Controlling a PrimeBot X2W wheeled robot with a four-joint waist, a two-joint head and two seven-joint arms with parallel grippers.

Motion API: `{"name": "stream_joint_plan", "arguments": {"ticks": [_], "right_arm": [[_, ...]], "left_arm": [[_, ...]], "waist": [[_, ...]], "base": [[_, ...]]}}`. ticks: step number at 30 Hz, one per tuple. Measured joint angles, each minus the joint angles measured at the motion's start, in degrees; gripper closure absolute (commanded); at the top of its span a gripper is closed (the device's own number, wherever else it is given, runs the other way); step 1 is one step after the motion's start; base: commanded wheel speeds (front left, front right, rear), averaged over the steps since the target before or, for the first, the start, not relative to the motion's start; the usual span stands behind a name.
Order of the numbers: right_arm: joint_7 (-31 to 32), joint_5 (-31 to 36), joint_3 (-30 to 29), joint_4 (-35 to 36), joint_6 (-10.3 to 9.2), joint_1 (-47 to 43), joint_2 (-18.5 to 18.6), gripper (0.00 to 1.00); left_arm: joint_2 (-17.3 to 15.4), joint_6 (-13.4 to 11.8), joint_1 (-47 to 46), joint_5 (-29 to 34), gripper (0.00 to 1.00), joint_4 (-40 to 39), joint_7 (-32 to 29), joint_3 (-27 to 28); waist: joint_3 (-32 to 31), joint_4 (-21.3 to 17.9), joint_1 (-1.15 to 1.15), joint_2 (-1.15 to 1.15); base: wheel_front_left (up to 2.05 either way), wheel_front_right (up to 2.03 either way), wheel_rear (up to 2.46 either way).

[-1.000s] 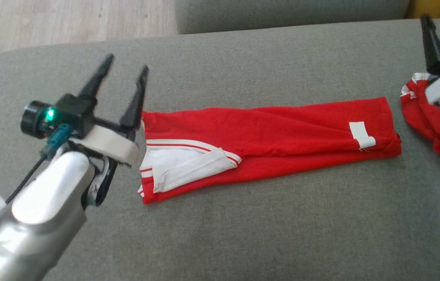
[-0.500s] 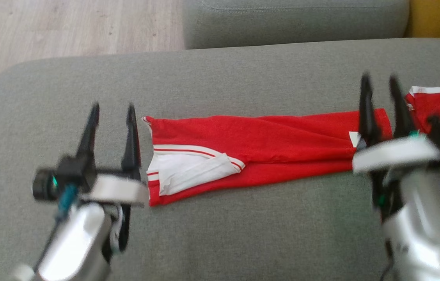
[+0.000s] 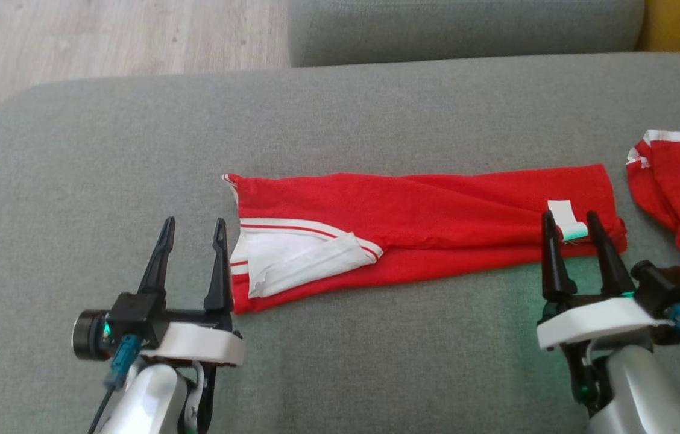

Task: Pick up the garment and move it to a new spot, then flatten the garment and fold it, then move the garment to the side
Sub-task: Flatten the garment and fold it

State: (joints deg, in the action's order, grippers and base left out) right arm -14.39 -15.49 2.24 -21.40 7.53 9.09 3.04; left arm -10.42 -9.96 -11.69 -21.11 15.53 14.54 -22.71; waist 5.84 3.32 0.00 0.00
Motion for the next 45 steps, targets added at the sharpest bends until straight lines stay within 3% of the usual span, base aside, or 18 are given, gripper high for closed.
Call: {"name": "stream_joint_plan", "arguments": {"ticks": [14, 21, 22, 23, 24, 31, 39, 45], "right_arm": [[3.9, 10.1, -21.5, -19.9, 0.0, 15.0, -0.3, 0.0], [3.0, 11.5, -22.6, -30.9, 0.0, 20.1, 0.1, 0.0], [2.8, 11.5, -22.2, -31.9, 0.0, 20.8, 0.2, 0.2], [2.6, 11.5, -21.7, -32.8, 0.0, 21.3, 0.3, 0.85], [2.2, 11.5, -21.4, -33.3, 0.0, 21.8, 0.4, 1.0], [1.2, 18.1, -27.0, -32.1, 0.0, 21.8, -0.5, 1.0], [2.4, 21.2, -34.1, -25.6, 0.0, 21.8, 2.4, 1.0], [4.5, 20.6, -31.2, -20.0, 0.0, 21.8, 1.0, 1.0]], "left_arm": [[3.8, 5.5, -3.5, 5.8, 0.0, 1.9, 0.0, 4.5], [4.8, 7.0, -4.7, 7.6, 0.0, 2.8, 0.0, 6.9], [4.9, 7.0, -4.7, 7.7, 0.0, 2.9, 0.0, 7.3], [5.0, 7.2, -4.8, 7.7, 0.0, 3.0, 0.0, 7.7], [5.1, 7.5, -4.8, 8.1, 0.0, 3.1, 0.0, 8.0], [5.7, 8.0, -4.8, 9.2, 0.0, 3.3, 0.0, 9.6], [6.4, 8.6, -4.7, 9.8, 0.0, 3.8, 0.0, 10.1], [7.1, 9.0, -4.2, 10.1, 0.0, 4.2, 0.0, 10.7]], "waist": [[7.0, 0.9, 0.02, 0.0], [8.8, 1.1, 0.0, 0.0], [8.8, 1.0, 0.01, 0.0], [8.8, 0.9, 0.01, 0.0], [8.7, 0.7, 0.01, 0.0], [7.1, -0.6, 0.01, 0.0], [5.1, -1.3, 0.0, 0.0], [3.2, -1.3, 0.0, 0.0]], "base": [[0.0, 0.0, 0.0], [0.0, 0.0, 0.0], [0.0, 0.0, 0.0], [0.0, 0.0, 0.0], [0.0, 0.0, 0.0], [0.0, 0.0, 0.0], [0.0, 0.0, 0.0], [0.0, 0.0, 0.0]]}}
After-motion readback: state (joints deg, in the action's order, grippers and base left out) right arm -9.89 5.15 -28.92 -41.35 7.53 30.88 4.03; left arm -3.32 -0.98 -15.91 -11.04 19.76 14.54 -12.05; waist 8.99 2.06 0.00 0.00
